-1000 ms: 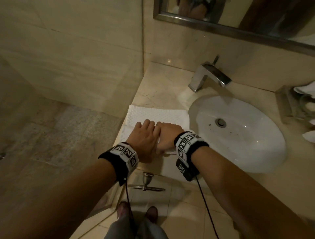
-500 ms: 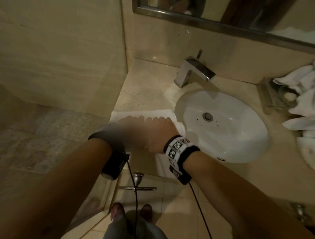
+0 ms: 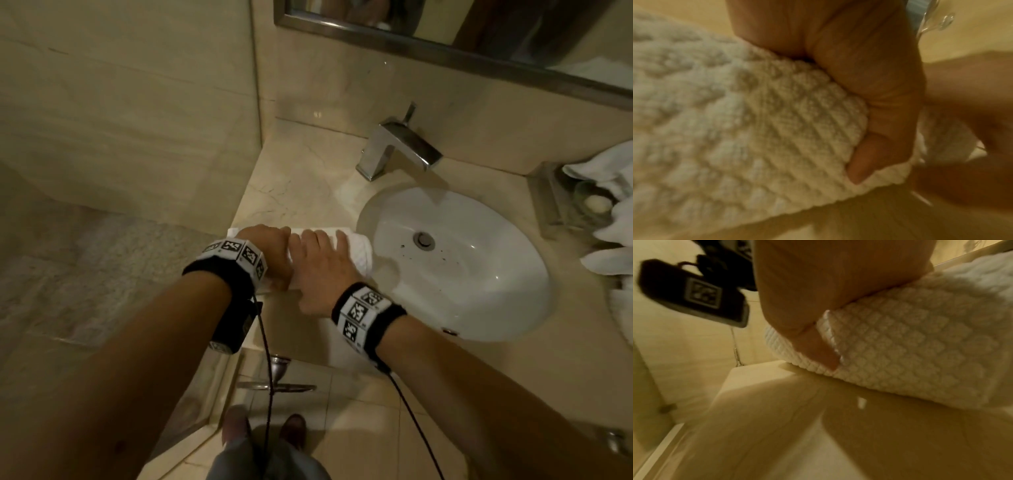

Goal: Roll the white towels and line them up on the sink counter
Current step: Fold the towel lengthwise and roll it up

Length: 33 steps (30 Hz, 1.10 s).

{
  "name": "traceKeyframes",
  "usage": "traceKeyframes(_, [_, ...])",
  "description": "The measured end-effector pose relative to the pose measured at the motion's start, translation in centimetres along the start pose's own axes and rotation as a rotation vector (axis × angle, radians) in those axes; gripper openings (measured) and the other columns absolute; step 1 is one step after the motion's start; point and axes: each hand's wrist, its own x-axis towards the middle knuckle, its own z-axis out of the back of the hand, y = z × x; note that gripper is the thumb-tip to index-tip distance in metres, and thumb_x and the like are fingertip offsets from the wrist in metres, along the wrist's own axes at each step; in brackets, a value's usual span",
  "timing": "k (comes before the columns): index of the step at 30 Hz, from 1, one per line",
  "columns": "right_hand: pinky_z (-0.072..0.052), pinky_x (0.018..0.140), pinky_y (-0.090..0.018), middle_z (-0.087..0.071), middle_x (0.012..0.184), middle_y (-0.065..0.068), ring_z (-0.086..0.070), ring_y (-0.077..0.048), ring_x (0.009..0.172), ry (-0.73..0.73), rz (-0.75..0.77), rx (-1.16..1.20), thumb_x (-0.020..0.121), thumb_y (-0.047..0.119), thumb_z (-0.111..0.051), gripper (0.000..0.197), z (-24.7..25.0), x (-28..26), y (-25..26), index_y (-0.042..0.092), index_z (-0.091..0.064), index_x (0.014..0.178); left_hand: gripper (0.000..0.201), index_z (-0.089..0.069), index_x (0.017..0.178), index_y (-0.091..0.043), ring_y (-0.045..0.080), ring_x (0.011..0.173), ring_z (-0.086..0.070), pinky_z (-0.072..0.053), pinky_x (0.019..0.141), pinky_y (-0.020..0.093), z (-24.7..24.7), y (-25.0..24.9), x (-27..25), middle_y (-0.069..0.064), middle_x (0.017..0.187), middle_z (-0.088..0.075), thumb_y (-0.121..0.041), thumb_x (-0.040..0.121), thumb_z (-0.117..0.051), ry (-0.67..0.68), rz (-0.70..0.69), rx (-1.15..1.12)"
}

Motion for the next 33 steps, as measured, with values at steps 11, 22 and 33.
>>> traceKeyframes(11, [-0.038, 0.095, -0.043, -0.058, 0.108, -0.005, -0.056, -0.026, 0.102, 0.12, -0.03, 0.133, 0.068, 0.047, -0.071, 0.068, 2.5, 4.8, -1.6, 0.015, -0.043, 0.121, 0.082, -0.05, 0.12, -0.011, 0.027, 0.092, -0.052, -0.039, 0.083, 0.039, -2.0, 2.2, -1.4, 0.007, 0.104, -0.057, -0.07, 0.063, -0.046, -0.385, -0.211, 0.178])
traceKeyframes(22, [-0.047, 0.062, -0.028, -0.061, 0.1, 0.0, -0.059, -0.023, 0.081, 0.268, -0.154, 0.409, 0.049, 0.035, -0.079, 0.081, 2.7, 5.1, -2.9, 0.021, -0.045, 0.121, 0.094, -0.045, 0.133, -0.029, 0.026, 0.117, -0.052, -0.029, 0.106, 0.039, -0.2, 3.5, -1.6, 0.002, 0.127, -0.059, -0.078, 0.053, -0.047, -0.265, 0.001, -0.182])
traceKeyframes(33, [-0.041, 0.105, -0.037, -0.047, 0.137, -0.002, -0.047, -0.022, 0.123, 0.019, -0.482, 1.111, 0.076, 0.055, -0.073, 0.067, -0.7, 0.5, -7.6, 0.03, -0.05, 0.134, 0.079, -0.059, 0.12, -0.016, 0.022, 0.106, -0.055, -0.044, 0.084, 0.029, -0.9, 5.7, -1.1, 0.006, 0.124, -0.059, -0.053, 0.056, -0.086, -0.351, 0.382, -0.978])
